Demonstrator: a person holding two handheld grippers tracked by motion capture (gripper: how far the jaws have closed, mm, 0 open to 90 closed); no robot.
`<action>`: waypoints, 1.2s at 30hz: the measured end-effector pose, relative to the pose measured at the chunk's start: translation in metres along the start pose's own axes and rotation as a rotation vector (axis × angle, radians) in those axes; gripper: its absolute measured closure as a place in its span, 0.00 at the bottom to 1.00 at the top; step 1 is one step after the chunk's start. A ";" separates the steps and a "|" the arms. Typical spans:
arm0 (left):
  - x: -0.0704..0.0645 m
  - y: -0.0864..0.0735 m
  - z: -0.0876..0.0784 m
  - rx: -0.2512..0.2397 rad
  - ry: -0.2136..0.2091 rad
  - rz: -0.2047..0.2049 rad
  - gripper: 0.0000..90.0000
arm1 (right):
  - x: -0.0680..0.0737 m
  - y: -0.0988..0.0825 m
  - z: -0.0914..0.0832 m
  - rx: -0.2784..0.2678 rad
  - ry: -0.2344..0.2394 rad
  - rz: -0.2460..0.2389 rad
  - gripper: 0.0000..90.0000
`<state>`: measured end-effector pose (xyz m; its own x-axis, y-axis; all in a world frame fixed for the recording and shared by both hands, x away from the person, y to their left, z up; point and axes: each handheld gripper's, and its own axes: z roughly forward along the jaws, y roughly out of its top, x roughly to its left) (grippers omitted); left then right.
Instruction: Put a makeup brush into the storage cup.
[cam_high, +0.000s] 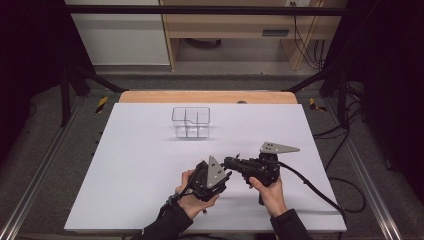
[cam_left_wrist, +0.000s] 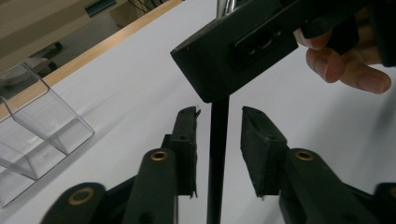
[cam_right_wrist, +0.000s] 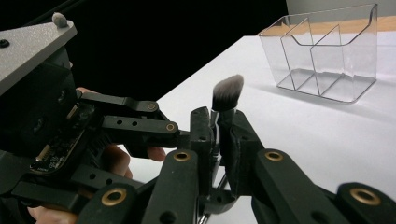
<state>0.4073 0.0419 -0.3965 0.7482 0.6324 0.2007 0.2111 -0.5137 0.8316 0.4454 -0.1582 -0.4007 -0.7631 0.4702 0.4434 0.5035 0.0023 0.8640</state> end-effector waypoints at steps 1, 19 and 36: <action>0.000 0.000 0.000 -0.001 -0.001 0.001 0.79 | 0.000 0.000 0.000 0.000 -0.001 0.000 0.92; 0.001 -0.001 -0.002 -0.004 -0.006 -0.007 0.92 | 0.001 -0.001 0.002 -0.006 0.009 -0.008 0.91; 0.041 -0.015 -0.021 -0.006 0.066 -0.084 0.92 | 0.003 0.003 -0.008 -0.019 -0.059 -0.071 0.60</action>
<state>0.4214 0.0879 -0.3903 0.6846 0.7102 0.1639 0.2675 -0.4540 0.8499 0.4414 -0.1643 -0.3946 -0.7710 0.5208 0.3665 0.4408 0.0212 0.8974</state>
